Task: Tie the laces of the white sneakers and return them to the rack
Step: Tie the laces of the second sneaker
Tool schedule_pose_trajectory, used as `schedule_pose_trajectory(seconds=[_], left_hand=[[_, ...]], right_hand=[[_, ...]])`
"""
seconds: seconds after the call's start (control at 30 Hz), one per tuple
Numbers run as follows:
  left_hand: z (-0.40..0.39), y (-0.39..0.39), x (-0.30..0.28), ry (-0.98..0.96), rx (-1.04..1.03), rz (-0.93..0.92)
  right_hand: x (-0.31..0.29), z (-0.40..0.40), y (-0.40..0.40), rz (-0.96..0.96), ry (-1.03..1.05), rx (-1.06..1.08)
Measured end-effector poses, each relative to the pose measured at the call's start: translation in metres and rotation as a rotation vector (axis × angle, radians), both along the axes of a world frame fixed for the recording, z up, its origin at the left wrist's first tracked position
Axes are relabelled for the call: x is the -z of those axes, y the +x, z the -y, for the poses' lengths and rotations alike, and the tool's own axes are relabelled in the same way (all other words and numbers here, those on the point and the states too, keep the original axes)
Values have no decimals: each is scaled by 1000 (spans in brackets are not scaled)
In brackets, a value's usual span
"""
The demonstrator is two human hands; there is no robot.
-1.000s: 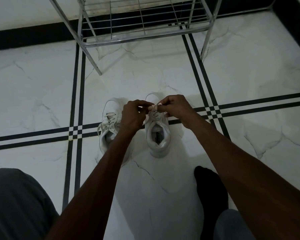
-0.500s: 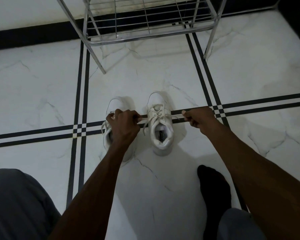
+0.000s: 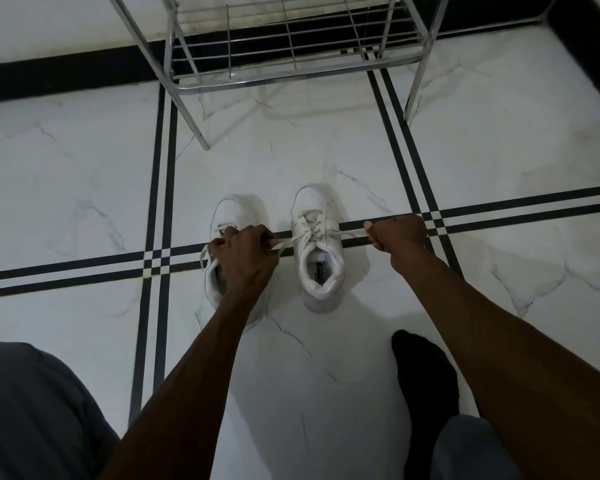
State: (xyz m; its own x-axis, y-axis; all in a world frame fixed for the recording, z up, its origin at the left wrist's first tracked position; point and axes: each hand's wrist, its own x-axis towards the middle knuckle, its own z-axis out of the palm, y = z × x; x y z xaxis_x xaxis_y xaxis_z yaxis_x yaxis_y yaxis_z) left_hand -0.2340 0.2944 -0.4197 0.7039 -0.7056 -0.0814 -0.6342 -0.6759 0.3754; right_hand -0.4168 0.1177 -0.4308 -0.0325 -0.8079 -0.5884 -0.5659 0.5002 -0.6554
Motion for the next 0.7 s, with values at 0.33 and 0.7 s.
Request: schedule_pose_trajectory(seconds=[0.33,0.7], left_hand=[[13,-7,-8,-44,110,-87],[13,-17,0,97,189,100]], right_hand=[[-11,-11,1,190,-387,-568],[1,-26,9,-12,-572,-911]])
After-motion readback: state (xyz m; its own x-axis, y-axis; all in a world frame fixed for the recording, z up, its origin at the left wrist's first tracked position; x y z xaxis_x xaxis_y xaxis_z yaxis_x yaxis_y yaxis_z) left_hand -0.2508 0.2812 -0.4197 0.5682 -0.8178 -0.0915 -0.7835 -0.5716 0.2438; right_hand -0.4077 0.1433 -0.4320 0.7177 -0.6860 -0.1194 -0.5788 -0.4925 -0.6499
